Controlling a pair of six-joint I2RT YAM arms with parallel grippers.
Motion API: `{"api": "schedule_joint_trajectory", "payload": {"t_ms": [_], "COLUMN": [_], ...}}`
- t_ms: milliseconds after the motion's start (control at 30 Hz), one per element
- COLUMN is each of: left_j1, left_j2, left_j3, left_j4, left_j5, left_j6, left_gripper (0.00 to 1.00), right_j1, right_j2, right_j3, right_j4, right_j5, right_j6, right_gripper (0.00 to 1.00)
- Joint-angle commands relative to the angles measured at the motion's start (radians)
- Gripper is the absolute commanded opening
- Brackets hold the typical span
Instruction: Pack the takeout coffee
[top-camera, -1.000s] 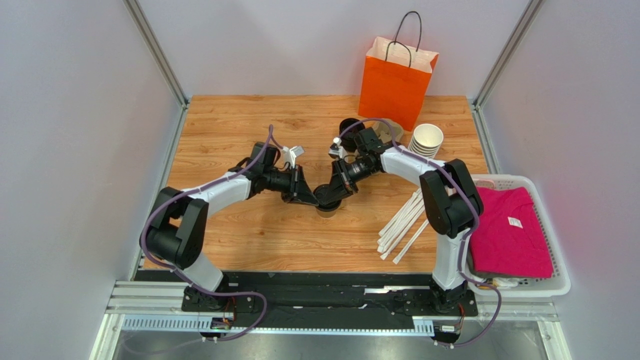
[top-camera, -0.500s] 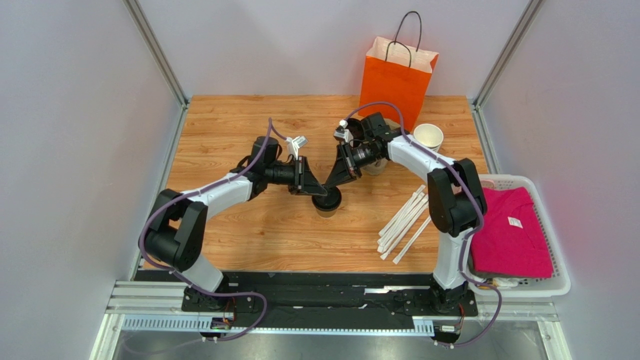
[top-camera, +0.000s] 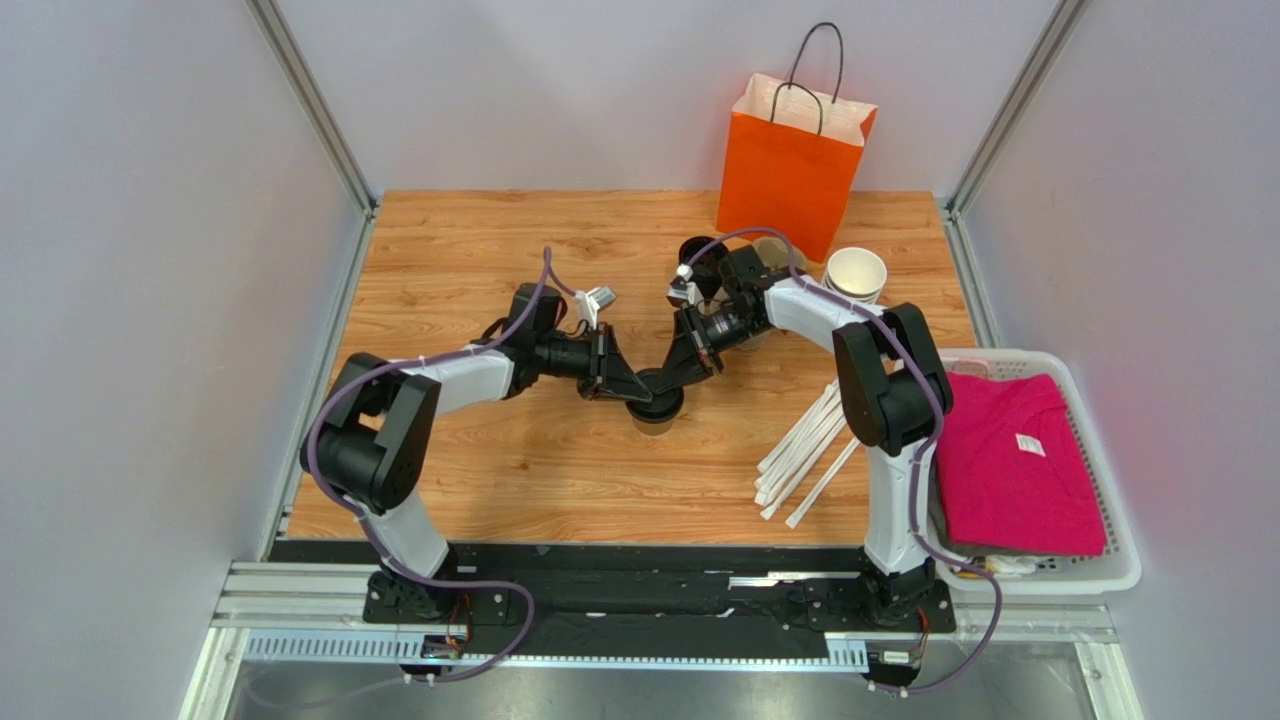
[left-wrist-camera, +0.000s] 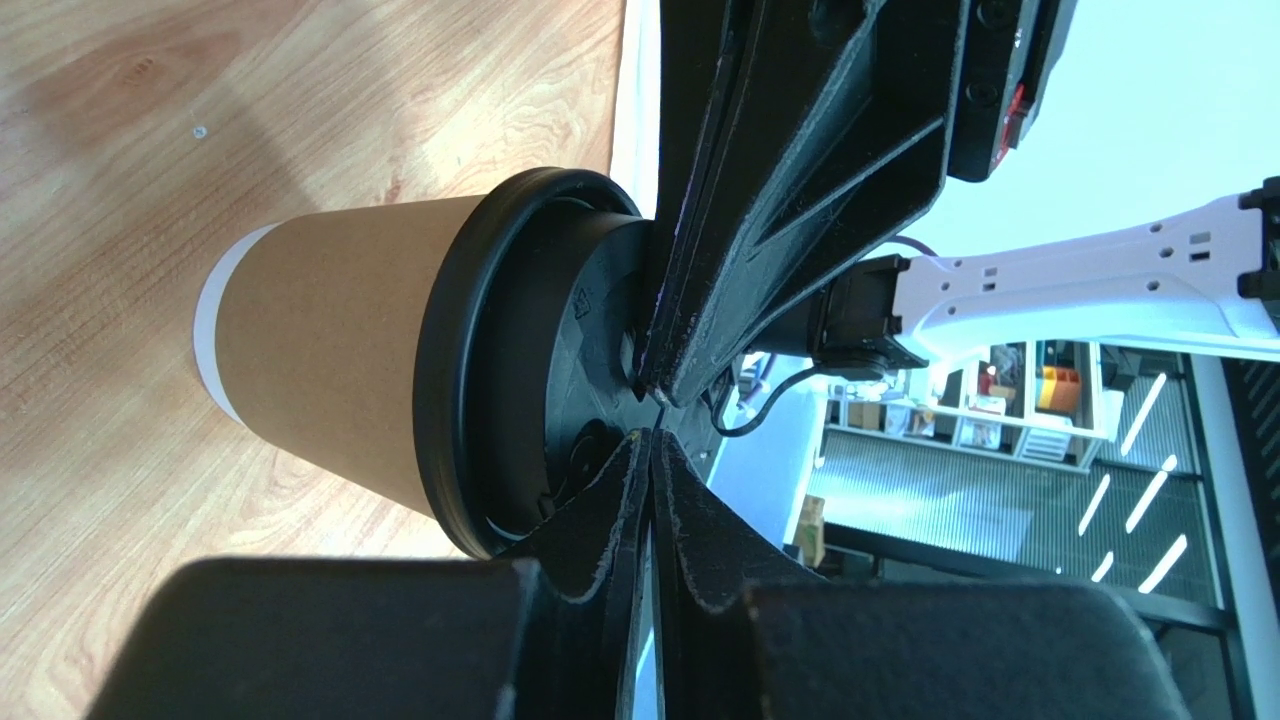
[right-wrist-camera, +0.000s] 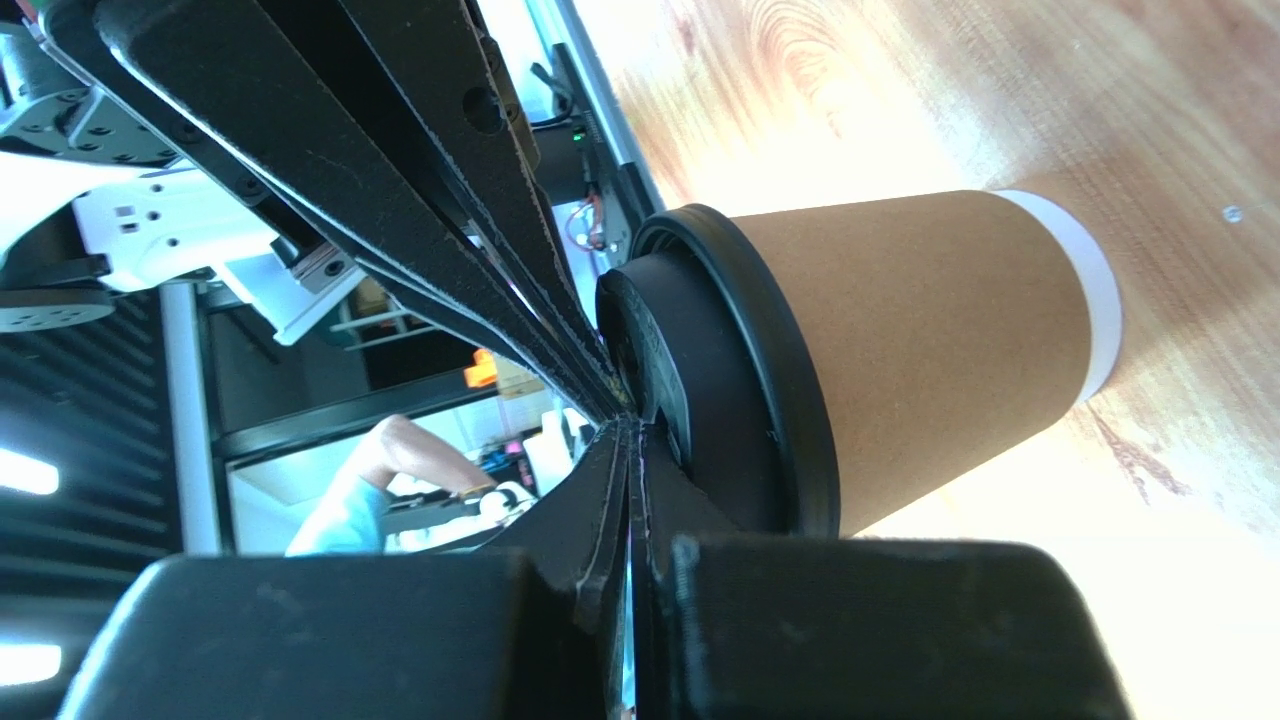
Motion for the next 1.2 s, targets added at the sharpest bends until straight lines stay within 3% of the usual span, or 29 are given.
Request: {"api": "schedule_joint_trajectory", "payload": {"t_ms": [0,267,433,633,767,867,900,1000,1167], "left_j1": [0.012,0.021,0.009,-0.017,-0.011,0.028,0.048,0.147,0.289], "left_j2": [0.051,0.061,-0.014,-0.168,-0.266,-0.363,-0.384,-0.465,-0.61], "left_j3": [-0.02,-0.011,0.04,0.098,0.126,0.132,0.134,0.135,0.094], "left_j4": [-0.09,-0.101,-0.067,-0.058,-0.135,-0.219,-0.277,-0.392,-0.48], "left_j5": [-0.108,-0.119,-0.062,-0.042,-0.039,-0.062,-0.075,-0.135,-0.243], "left_j6": [0.079,0.089,0.069,0.046,0.071,0.102,0.121,0.164,0.189], "left_gripper": [0.11,0.11,0.19,0.42,0.56,0.67,0.68,0.72,0.77], "right_j1": [-0.01,-0.01,0.013,0.025,0.025,0.025,0.025,0.042,0.128], "right_j2": [0.063,0.081,0.002,-0.111,-0.239,-0.311,-0.327,-0.384,-0.503], "right_j3": [-0.038,-0.035,0.06,0.157,0.157,0.157,0.151,0.119,-0.108], "right_j4": [0.0,0.009,-0.028,-0.062,-0.082,-0.171,-0.215,-0.249,-0.163], "right_j5": [0.111,0.111,0.056,0.007,0.025,0.135,0.24,0.496,0.724], "right_j6": [-0.084,-0.104,-0.096,-0.079,-0.09,-0.197,-0.232,-0.305,-0.292], "right_gripper": [0.02,0.01,0.08,0.29,0.54,0.73,0.75,0.78,0.79]}}
